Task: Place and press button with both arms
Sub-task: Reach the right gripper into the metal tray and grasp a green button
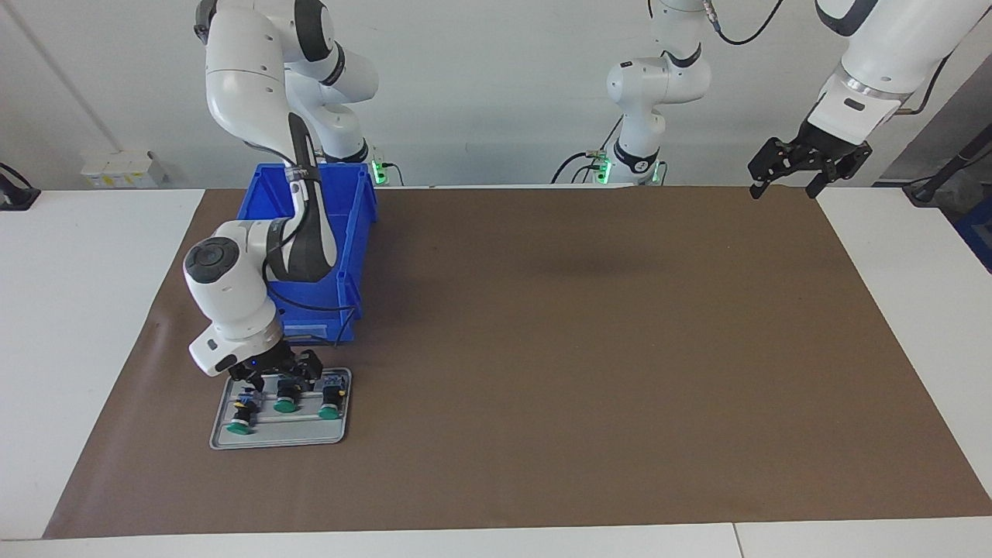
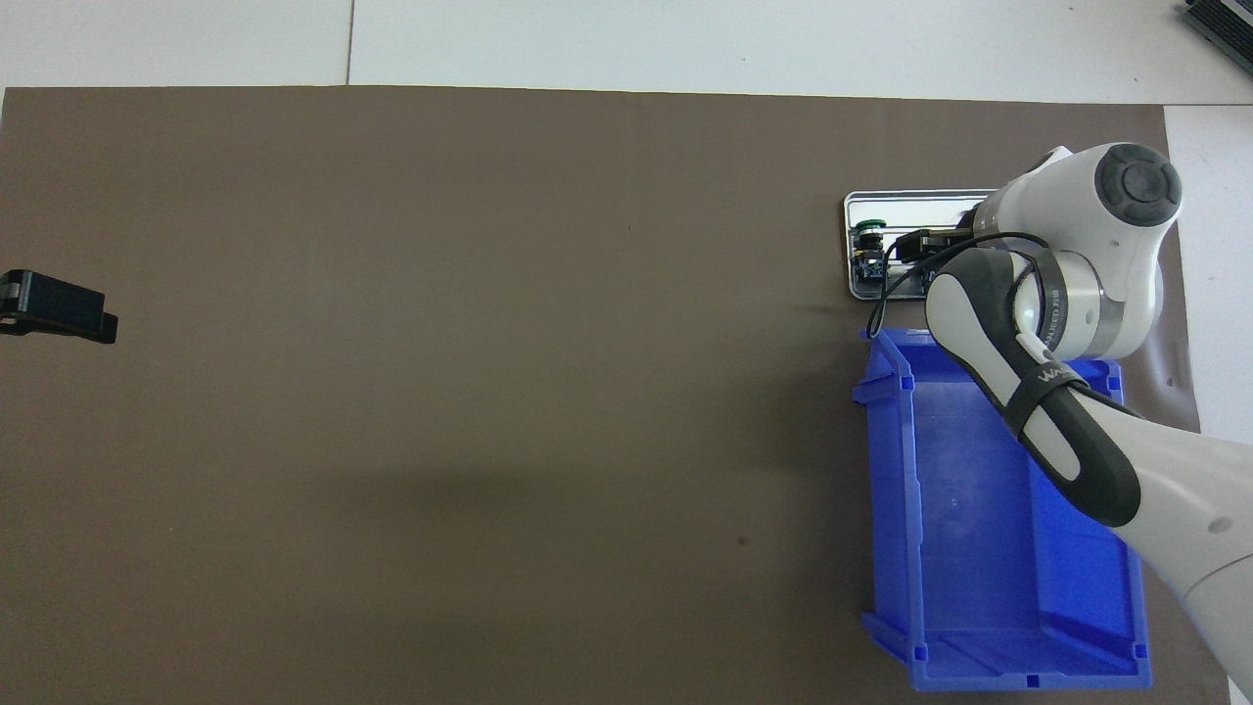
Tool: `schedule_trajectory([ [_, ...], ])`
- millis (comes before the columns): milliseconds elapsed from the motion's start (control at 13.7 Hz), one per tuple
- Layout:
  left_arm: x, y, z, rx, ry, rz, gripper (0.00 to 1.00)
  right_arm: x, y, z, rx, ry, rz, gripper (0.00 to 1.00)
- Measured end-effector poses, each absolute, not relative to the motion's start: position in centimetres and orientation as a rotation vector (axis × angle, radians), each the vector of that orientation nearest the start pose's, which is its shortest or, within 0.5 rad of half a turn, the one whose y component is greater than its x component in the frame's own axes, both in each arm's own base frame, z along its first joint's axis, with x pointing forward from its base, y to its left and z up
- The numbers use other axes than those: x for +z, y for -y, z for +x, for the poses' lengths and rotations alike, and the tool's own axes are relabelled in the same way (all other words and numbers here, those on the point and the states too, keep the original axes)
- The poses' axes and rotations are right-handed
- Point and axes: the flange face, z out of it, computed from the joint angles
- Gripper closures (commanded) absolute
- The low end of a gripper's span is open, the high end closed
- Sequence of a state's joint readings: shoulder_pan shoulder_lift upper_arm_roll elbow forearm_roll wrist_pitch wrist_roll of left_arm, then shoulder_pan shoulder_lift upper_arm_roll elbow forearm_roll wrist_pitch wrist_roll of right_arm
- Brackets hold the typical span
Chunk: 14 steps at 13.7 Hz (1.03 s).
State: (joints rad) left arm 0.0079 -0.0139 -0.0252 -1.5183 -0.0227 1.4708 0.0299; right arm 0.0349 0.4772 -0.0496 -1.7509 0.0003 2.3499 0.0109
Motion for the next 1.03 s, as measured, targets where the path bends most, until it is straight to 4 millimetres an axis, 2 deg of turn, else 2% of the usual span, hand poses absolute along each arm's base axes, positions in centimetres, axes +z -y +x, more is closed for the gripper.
schedule_trajectory([
  [73, 64.8, 1.2, 54.0, 0.053, -0.078, -3.163, 0.00, 30.9, 0.8, 67.1, -0.188, -0.023, -3.158, 0.13],
  [146, 64.8, 1.2, 54.0, 0.053, -0.078, -3.163, 0.00, 30.8, 0.9, 67.0, -0.196, -0.019, -3.158, 0.20],
  [293, 64.8, 1.2, 54.0, 0.053, -0.078, -3.163, 0.00, 30.3, 0.9, 66.7, -0.194, -0.014, -3.157, 0.45],
  [366, 64.8, 1.2, 54.0, 0.053, -0.078, -3.163, 0.00, 30.1, 0.9, 66.6, -0.188, -0.013, -3.158, 0.49],
  [513, 64.8, 1.2, 54.0, 0.053, -0.078, -3.163, 0.00, 30.0, 1.0, 66.5, -0.192, -0.016, -3.157, 0.49],
  [586, 64.8, 1.2, 54.0, 0.053, -0.078, -3.163, 0.00, 30.0, 1.1, 66.6, -0.218, -0.017, -3.155, 0.69],
  [659, 64.8, 1.2, 54.0, 0.053, -0.078, -3.163, 0.00, 30.0, 1.1, 66.6, -0.233, -0.019, -3.154, 1.00],
  [879, 64.8, 1.2, 54.0, 0.053, -0.078, -3.163, 0.00, 30.1, 1.3, 66.7, -0.250, -0.030, -3.149, 1.00],
  [1025, 64.8, 1.2, 54.0, 0.053, -0.078, -3.163, 0.00, 31.6, 1.3, 67.3, -0.255, -0.066, -3.141, 1.00],
])
